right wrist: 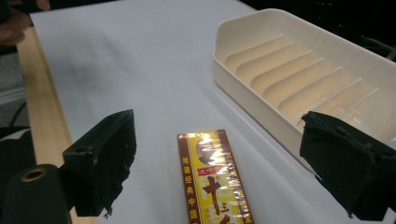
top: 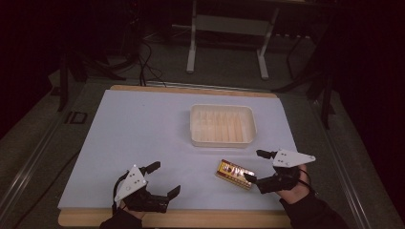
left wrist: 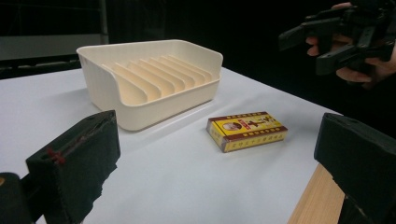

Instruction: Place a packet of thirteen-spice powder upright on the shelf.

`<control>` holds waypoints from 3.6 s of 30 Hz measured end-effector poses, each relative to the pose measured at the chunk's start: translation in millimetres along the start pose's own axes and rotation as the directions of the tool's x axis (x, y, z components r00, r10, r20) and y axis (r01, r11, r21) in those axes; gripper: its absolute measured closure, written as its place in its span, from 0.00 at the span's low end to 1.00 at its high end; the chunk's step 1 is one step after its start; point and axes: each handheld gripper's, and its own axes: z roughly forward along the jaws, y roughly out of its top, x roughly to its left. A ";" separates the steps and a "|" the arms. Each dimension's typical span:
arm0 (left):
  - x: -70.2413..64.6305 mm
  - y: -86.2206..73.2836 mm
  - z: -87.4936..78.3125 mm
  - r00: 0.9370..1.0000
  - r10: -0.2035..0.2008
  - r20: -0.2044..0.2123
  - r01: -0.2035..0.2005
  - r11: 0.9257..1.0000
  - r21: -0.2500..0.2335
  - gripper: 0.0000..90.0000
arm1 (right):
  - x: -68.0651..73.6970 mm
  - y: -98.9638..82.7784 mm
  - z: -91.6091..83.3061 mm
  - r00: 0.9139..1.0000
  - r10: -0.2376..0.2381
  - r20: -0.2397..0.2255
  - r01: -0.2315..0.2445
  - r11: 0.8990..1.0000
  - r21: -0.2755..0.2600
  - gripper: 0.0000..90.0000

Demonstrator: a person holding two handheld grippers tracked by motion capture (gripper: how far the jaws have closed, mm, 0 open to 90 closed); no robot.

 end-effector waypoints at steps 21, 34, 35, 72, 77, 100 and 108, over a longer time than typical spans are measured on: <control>-1.1 -0.9 1.8 1.000 -0.001 0.022 0.000 1.000 0.012 0.01 | 0.6 0.9 57.5 0.996 -0.045 -0.083 0.061 0.977 0.202 0.15; -0.5 -1.5 2.2 1.000 -0.001 0.029 0.001 1.000 0.022 0.01 | -4.3 -9.5 92.2 0.988 -0.062 -0.143 0.111 0.925 0.364 0.16; -0.5 -1.5 2.3 1.000 -0.002 0.030 0.001 1.000 0.023 0.01 | -4.5 -10.1 94.1 0.988 -0.070 -0.134 0.116 0.922 0.370 0.16; -0.3 -2.5 4.2 0.999 0.000 0.042 -0.002 0.999 0.042 0.01 | -19.3 -6.9 135.9 0.973 -0.053 -0.223 0.194 0.709 0.679 0.29; -1.3 -3.1 5.1 0.999 0.015 0.034 -0.017 0.998 0.056 0.01 | -16.4 -3.3 140.5 0.974 -0.061 -0.218 0.202 0.669 0.716 0.31; -0.7 -3.9 7.1 0.999 0.005 0.034 -0.007 0.998 0.067 0.01 | -15.4 -1.7 121.1 0.981 -0.062 -0.182 0.161 0.786 0.597 0.36; -0.6 -4.0 7.7 0.999 0.002 0.034 -0.005 0.997 0.072 0.01 | -14.2 -0.9 106.7 0.984 -0.048 -0.171 0.128 0.859 0.496 0.36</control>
